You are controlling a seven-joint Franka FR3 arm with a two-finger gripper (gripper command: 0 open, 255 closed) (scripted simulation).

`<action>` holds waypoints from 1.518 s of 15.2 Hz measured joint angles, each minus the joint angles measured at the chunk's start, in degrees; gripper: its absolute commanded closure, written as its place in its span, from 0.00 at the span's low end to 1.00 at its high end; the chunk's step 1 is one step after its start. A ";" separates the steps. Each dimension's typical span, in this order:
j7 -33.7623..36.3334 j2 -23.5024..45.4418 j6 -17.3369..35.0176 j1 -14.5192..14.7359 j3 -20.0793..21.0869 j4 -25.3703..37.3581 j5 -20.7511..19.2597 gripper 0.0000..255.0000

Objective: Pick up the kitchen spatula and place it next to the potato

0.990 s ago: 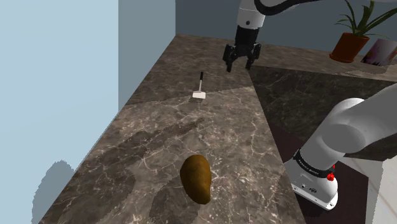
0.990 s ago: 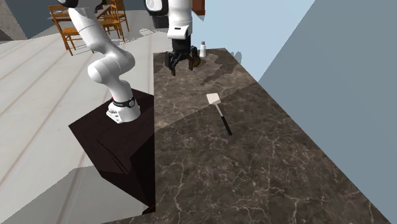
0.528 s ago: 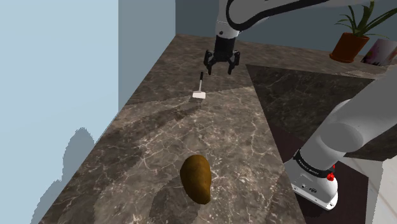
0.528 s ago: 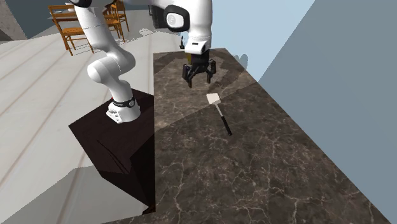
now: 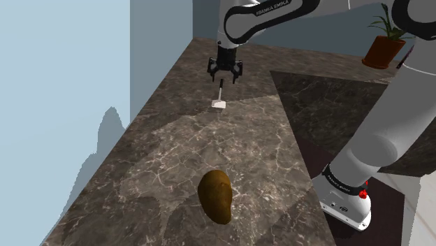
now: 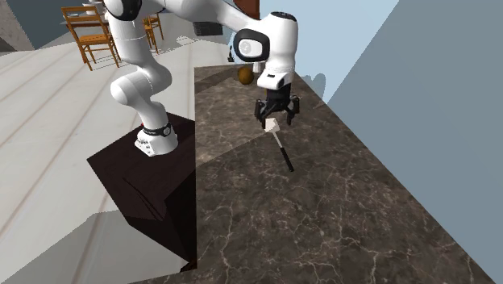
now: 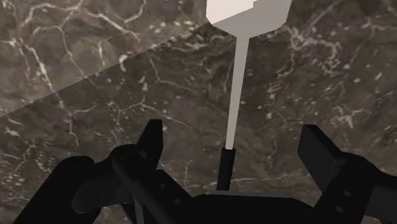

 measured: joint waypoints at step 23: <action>3.45 5.55 6.46 0.00 -0.69 -0.75 -2.05 1.00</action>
